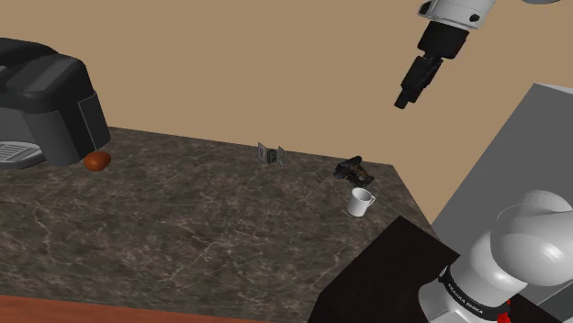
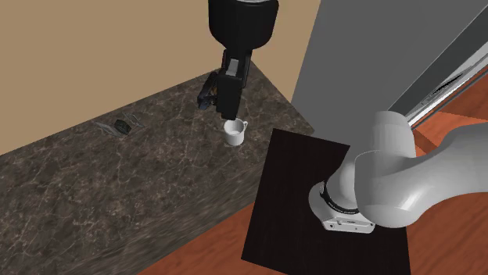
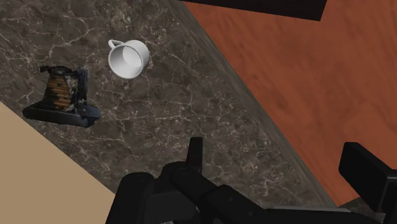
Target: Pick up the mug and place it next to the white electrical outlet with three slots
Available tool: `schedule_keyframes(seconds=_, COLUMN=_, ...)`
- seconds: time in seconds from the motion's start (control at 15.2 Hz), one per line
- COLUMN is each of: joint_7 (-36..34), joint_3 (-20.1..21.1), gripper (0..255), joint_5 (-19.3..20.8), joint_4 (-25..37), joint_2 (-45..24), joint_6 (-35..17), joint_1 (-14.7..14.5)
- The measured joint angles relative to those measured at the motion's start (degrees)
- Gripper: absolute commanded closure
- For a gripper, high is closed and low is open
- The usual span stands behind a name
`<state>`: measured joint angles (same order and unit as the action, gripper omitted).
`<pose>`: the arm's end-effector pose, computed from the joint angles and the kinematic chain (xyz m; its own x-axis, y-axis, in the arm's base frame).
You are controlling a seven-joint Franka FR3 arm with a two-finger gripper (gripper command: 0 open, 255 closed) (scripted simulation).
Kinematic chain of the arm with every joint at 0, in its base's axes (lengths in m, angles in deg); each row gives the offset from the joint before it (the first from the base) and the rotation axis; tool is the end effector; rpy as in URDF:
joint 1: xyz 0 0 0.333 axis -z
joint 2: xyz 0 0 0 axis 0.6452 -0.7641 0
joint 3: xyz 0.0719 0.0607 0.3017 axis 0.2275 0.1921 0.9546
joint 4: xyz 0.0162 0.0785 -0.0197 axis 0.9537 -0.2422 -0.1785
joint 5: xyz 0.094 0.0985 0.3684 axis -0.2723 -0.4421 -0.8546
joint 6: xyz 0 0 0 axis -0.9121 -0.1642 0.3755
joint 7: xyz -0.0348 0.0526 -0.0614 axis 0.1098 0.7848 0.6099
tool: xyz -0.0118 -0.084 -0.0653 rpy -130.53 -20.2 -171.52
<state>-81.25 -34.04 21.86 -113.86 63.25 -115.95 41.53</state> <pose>0.3019 0.0221 0.6396 0.9860 0.1237 0.1119 0.1276 -0.9914 -0.0283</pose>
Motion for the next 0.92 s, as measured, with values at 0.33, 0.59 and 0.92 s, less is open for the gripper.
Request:
schedule_keyframes(seconds=0.33, joint_7=1.3, joint_3=-0.8, gripper=0, joint_5=0.9, joint_4=-5.5, joint_2=0.0, joint_6=-5.0, joint_1=0.5)
schedule_keyframes(seconds=0.59, joint_7=3.1, joint_3=-2.0, gripper=0, joint_5=2.3, joint_4=-11.1, joint_2=-1.4, joint_6=-11.4, joint_1=1.3)
schedule_keyframes(seconds=0.92, joint_7=5.3, joint_3=-3.7, gripper=0, joint_5=4.1, joint_4=-18.5, joint_2=-4.2, joint_6=-20.9, joint_1=2.5)
